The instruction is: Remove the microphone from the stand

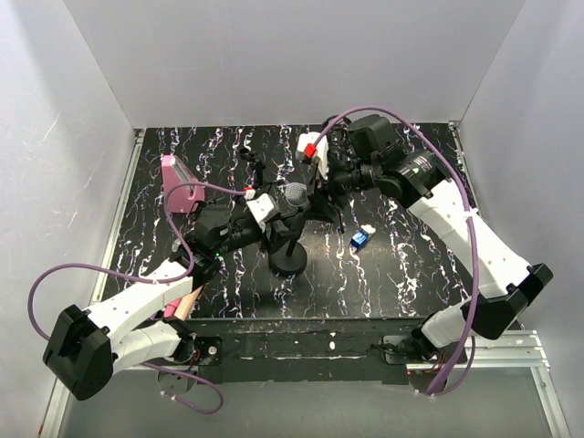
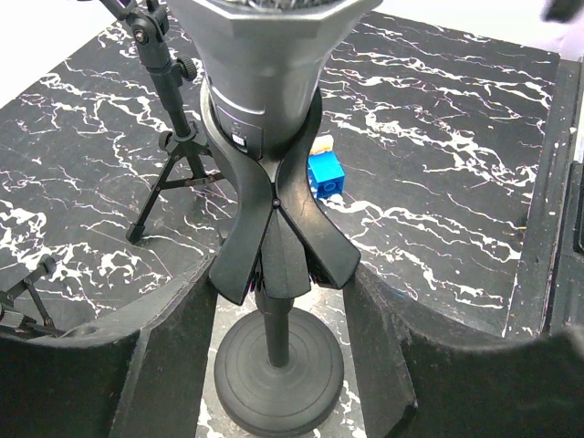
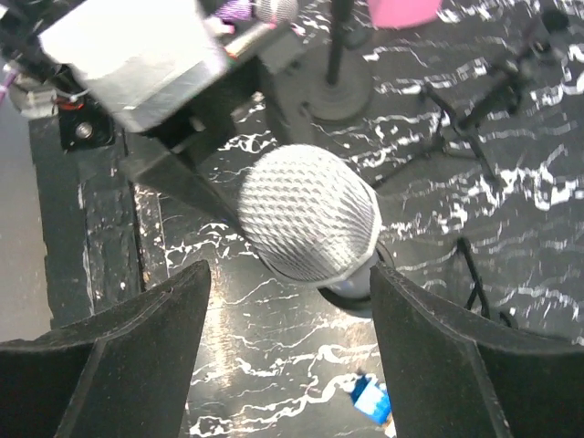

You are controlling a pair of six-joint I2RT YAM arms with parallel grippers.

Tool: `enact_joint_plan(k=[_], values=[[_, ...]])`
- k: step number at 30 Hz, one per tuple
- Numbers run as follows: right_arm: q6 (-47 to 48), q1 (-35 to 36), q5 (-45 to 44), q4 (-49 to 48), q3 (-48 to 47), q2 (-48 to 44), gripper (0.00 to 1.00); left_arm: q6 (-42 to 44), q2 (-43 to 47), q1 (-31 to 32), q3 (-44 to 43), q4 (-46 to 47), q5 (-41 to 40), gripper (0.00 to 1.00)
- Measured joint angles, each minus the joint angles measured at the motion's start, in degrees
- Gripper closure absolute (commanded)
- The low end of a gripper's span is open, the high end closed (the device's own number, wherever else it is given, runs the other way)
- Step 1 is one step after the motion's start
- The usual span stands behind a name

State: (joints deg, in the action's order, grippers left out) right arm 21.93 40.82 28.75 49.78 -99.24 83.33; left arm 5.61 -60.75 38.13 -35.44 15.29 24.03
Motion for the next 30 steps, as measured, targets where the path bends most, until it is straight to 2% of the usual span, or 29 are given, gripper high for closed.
enact_joint_plan(k=[4,11,12,13,14,15,17,19,22,28,30], values=[[5.6,0.5,4.94,0.33,-0.39,0.46,0.27,0.37,0.0,-0.15,0.0,-0.48,1.53,0.68],[6.19,0.68,7.69,-4.15,-0.61,3.32,0.5,0.35,-0.07,-0.39,-0.02,-1.42,3.41,0.69],[5.9,0.72,7.67,-5.07,-0.28,3.39,0.57,0.33,-0.04,-0.66,-0.02,-1.53,3.45,0.69],[5.64,0.79,7.61,-5.79,0.04,3.39,0.63,0.31,-0.04,-0.87,-0.02,-1.6,3.61,0.65],[5.49,0.83,7.63,-6.36,0.39,3.37,0.71,0.31,0.0,-0.92,-0.02,-1.7,3.61,0.57],[5.25,0.9,7.63,-7.23,0.96,3.26,0.78,0.26,0.04,-1.03,-0.02,-1.86,3.63,0.42],[5.14,0.94,7.58,-8.39,1.77,2.93,0.87,0.0,0.11,-1.18,-0.07,-2.08,3.58,0.19],[4.87,1.09,7.19,-9.35,2.69,2.25,0.9,-0.68,0.11,-1.18,-0.17,-2.12,3.89,0.13],[3.91,1.14,6.49,-10.73,4.48,0.9,0.92,-1.79,-0.09,-1.16,-0.63,-2.14,4.79,0.14],[1.9,0.87,4.59,-12.31,6.69,-1.18,0.92,-3.58,-3.21,-1.16,-1.16,0.09,6.29,0.27],[1.53,0.85,4.26,-12.46,6.69,-1.18,0.92,-3.78,-4.37,-1.16,-1.16,0.2,6.47,0.28]])
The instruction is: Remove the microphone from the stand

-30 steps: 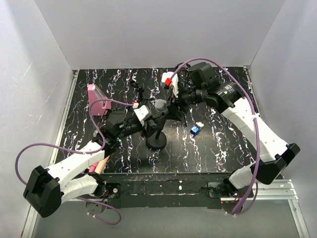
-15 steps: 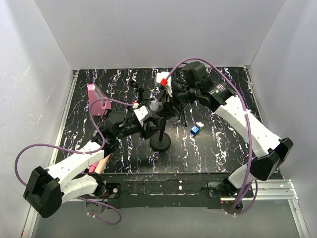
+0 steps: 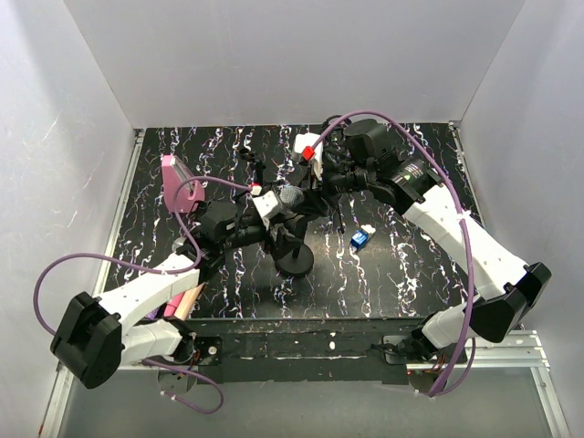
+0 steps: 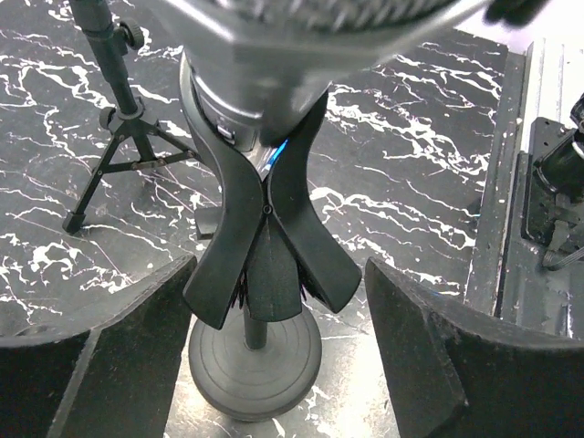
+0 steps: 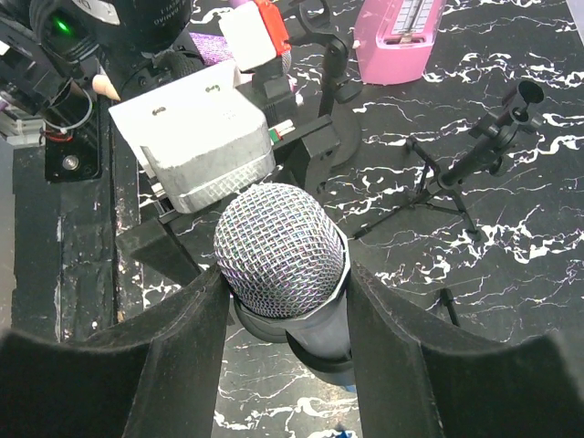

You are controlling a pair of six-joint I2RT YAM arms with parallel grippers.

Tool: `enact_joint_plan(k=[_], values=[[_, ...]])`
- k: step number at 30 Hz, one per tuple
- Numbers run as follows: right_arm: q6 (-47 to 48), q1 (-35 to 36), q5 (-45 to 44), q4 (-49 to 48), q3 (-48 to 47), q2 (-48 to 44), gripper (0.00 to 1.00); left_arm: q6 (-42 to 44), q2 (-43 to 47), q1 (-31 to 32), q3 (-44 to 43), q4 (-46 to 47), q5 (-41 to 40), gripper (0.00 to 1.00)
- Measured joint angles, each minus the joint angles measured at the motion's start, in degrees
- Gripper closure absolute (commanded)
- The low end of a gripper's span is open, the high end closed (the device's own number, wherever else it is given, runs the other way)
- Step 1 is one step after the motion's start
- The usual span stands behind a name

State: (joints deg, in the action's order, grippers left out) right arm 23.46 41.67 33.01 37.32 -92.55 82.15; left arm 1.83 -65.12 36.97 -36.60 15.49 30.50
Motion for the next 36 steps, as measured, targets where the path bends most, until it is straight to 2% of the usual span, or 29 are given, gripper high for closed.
enact_joint_plan(k=[7,9,13,18,19,21,22,24,30,36], values=[[-0.92,0.0,-0.72,-0.24,0.0,0.0,0.93,-1.57,-1.22,0.0,0.0,2.34,-2.05,0.2],[-1.05,0.0,-0.76,-0.24,0.0,0.0,0.93,-2.34,-1.22,0.0,0.0,3.48,-3.32,0.22],[-1.16,0.0,-0.92,-0.26,0.0,0.0,0.93,-2.93,-1.22,0.0,0.0,4.33,-4.66,0.31],[-1.62,-0.02,-1.4,-0.52,0.0,0.0,0.94,-3.61,-1.22,0.09,0.0,4.52,-3.76,0.63],[-1.92,-0.04,-1.7,-0.7,0.02,0.0,0.94,-3.1,-1.22,0.2,0.0,4.61,-3.48,0.7],[-2.32,-0.07,-1.86,-0.46,0.17,0.0,0.95,-2.58,-1.31,0.22,0.0,4.55,-3.04,0.93],[-2.4,-0.09,-1.99,-0.22,0.26,0.0,0.96,-2.54,-1.4,0.09,0.0,4.48,-2.78,1.0],[-2.58,-0.26,-2.27,0.22,0.52,0.02,0.99,-2.16,-1.53,0.04,-0.02,4.57,-2.16,1.0],[-3.34,-0.72,-1.79,3.15,-1.64,0.59,0.99,-0.72,-1.55,0.04,-0.02,4.52,-0.9,1.0],[-5.42,-0.79,-0.15,7.54,-13.81,3.3,0.99,0.39,-1.62,0.02,-0.02,4.55,-0.26,1.0]])
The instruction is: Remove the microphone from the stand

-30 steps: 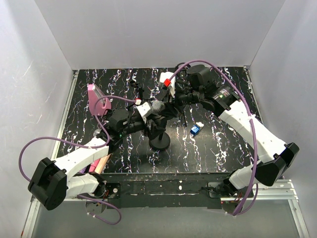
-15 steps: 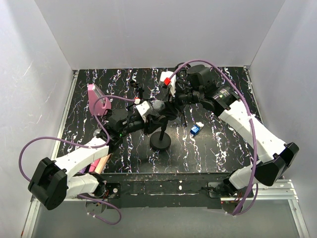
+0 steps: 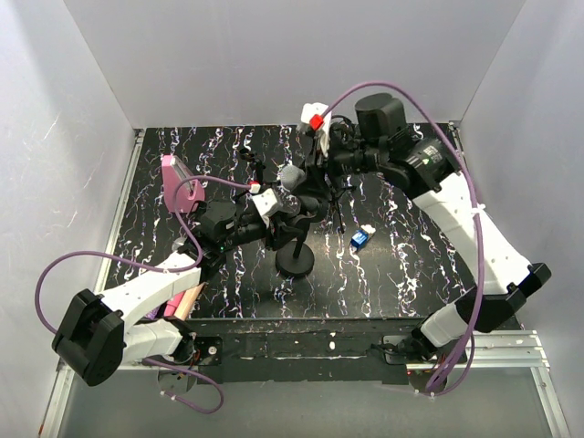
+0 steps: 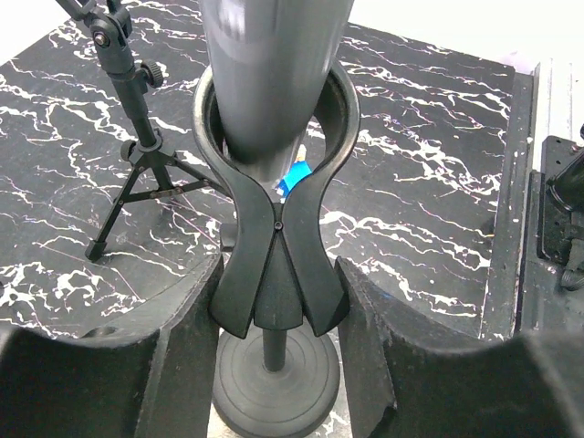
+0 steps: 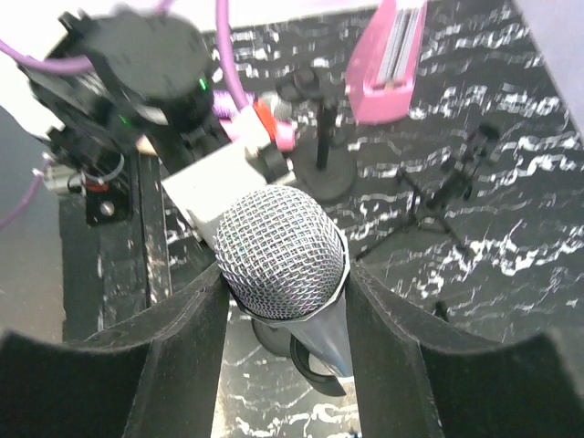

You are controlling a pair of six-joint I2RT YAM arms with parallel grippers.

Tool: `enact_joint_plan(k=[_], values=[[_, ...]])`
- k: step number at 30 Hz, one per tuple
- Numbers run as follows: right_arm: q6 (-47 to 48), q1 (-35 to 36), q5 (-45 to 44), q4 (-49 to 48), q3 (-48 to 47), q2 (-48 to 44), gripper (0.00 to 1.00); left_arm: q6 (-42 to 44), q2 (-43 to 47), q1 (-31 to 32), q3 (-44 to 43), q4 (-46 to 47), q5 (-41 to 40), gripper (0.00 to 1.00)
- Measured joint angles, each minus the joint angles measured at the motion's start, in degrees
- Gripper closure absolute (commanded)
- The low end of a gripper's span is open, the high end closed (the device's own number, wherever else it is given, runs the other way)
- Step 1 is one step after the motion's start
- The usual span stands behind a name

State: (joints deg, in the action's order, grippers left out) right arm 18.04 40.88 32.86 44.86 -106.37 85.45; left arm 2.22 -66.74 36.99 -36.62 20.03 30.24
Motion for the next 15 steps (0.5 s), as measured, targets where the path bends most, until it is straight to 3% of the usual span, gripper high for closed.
enact_joint_plan(k=[4,5,6,7,8,11,15], values=[[-2.21,0.28,0.72,4.55,-12.92,2.95,0.99,0.39,-0.04,-0.07,0.0,0.04,-0.17,1.0],[-2.67,0.28,0.79,5.09,-15.3,3.54,0.99,0.46,-0.04,-0.09,0.0,0.0,-0.24,0.89],[-3.3,0.31,0.72,5.81,-18.78,4.37,0.99,0.46,-0.07,-0.13,-0.02,-0.04,-0.44,0.68],[-3.74,0.33,0.76,5.99,-20.52,4.72,0.99,0.35,-0.07,-0.13,-0.15,-0.35,-0.72,0.54],[-3.04,0.33,0.11,5.57,-22.14,4.92,0.99,0.37,-0.07,-0.13,-0.66,-1.18,-0.9,0.46],[-2.6,0.09,-1.01,2.97,-22.86,3.85,0.99,1.01,-0.13,0.04,-4.35,-7.93,-2.23,0.28],[-2.91,-0.28,-1.62,-0.7,-16.5,0.24,0.99,3.41,0.87,0.02,-11.39,-17.68,-3.34,0.18]])
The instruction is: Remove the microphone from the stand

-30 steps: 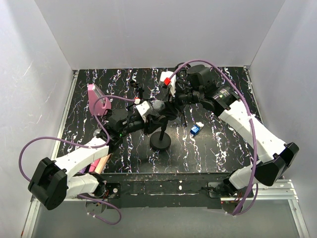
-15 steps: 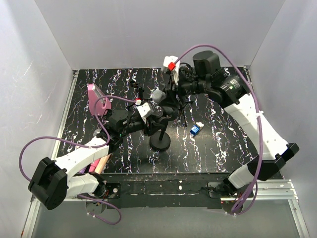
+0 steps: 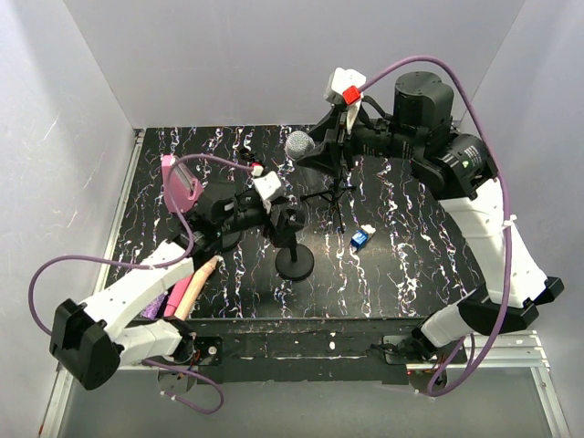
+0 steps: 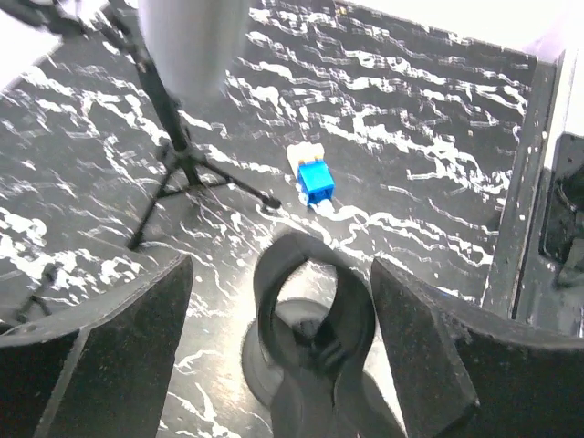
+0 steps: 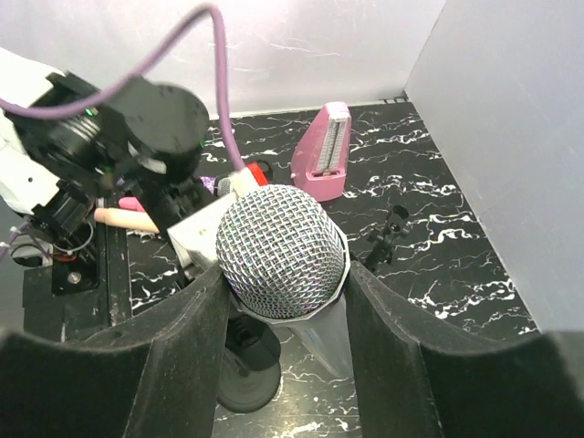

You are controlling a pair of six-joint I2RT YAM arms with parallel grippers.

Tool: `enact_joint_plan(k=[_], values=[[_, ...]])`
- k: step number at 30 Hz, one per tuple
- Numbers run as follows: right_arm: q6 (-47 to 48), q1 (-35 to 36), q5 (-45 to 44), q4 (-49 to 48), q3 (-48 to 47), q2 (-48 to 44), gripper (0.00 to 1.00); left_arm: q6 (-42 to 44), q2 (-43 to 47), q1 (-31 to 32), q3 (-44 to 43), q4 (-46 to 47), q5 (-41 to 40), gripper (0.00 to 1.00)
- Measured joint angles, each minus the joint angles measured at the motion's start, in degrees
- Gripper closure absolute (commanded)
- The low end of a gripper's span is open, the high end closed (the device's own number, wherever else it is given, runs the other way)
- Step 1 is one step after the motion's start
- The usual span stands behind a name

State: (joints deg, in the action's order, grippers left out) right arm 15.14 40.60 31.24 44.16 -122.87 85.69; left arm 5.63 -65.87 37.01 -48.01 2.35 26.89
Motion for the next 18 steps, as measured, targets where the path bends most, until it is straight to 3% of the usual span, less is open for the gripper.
enact_joint_plan(k=[3,12,15,18], values=[[-1.55,-0.35,0.42,-2.6,3.17,-0.92,0.99,1.73,1.36,0.0,-7.1,-7.02,-0.42,0.11],[-11.52,-2.97,7.98,-13.88,8.85,-1.44,0.99,2.05,-1.49,0.0,-25.16,-15.23,-2.95,0.13],[-15.52,-3.41,10.51,-17.59,10.95,-1.77,0.99,1.79,-3.98,0.02,-27.06,-15.34,-3.91,0.24],[-19.1,-4.48,12.0,-20.44,13.42,-2.1,0.99,1.84,-5.77,-0.02,-28.72,-15.85,-4.07,0.43]])
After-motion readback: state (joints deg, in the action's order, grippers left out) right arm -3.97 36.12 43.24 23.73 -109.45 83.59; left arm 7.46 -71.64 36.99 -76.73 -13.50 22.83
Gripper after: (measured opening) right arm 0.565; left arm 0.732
